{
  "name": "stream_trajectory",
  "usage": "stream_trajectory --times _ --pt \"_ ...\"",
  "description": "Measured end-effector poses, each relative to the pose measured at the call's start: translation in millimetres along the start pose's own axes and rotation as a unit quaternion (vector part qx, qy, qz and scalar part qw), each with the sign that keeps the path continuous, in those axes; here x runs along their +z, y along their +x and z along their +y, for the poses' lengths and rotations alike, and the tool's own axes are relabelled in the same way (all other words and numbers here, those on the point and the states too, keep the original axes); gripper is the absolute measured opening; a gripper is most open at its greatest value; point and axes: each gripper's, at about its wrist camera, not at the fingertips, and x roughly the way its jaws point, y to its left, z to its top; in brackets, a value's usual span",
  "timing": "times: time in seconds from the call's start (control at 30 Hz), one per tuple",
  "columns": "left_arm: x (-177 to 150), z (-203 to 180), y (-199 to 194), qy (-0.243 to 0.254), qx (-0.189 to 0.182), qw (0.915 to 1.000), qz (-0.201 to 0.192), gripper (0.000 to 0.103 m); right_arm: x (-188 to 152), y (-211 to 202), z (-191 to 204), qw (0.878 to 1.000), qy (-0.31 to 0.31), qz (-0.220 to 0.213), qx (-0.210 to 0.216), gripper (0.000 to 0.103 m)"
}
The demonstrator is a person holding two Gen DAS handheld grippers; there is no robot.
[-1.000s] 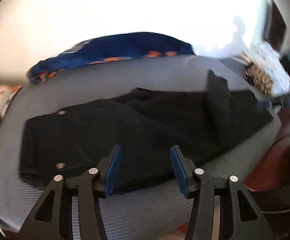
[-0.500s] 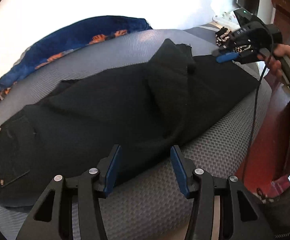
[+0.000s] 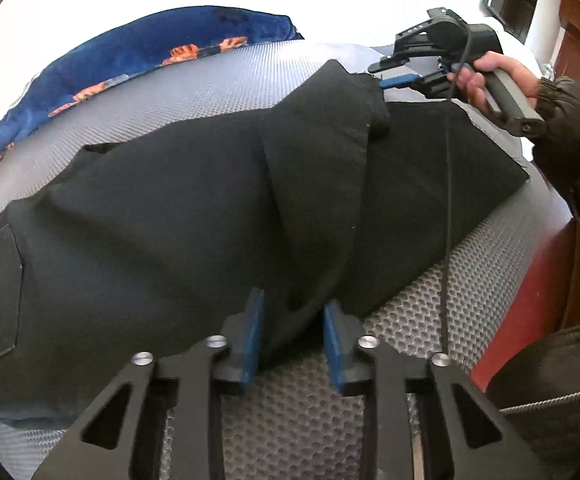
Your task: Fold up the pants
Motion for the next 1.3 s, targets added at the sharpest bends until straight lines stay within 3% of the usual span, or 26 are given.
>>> stream_trajectory --times 0.1,0.6,0.73,0.83,0.97,1.1,1.2,1.3 --pt "0 -7 1 0.012 0.006 0.9999 -0.001 0.018 11 9 -8 1.0 0.014 -0.001 0.012 0.024" --pt "-1 -5 3 -0.007 -0.003 1.0 -0.002 0.017 42 41 -7 0.999 0.015 -0.016 0.028 0.009" --pt "0 -4 3 -0.009 -0.004 1.0 0.0 0.016 38 26 3 0.999 0.005 -0.032 0.026 0.004" --pt "1 -4 2 -0.006 -0.003 1.0 0.0 0.015 34 -15 14 0.998 -0.013 -0.063 0.028 0.004" --pt "1 -6 0 0.008 -0.001 0.9999 -0.006 0.015 11 -85 11 0.995 -0.027 -0.097 0.006 0.004" --pt "0 -9 0 0.026 0.001 0.9996 -0.006 0.015 -38 -146 -12 0.991 -0.025 -0.123 -0.044 0.004" --pt "0 -12 -1 0.039 -0.007 0.9992 -0.005 0.015 -81 -166 -48 0.986 -0.001 -0.127 -0.11 0.003" --pt "1 -15 2 0.055 -0.005 0.9985 0.003 0.015 -110 -163 -88 0.983 0.043 -0.107 -0.142 0.003"
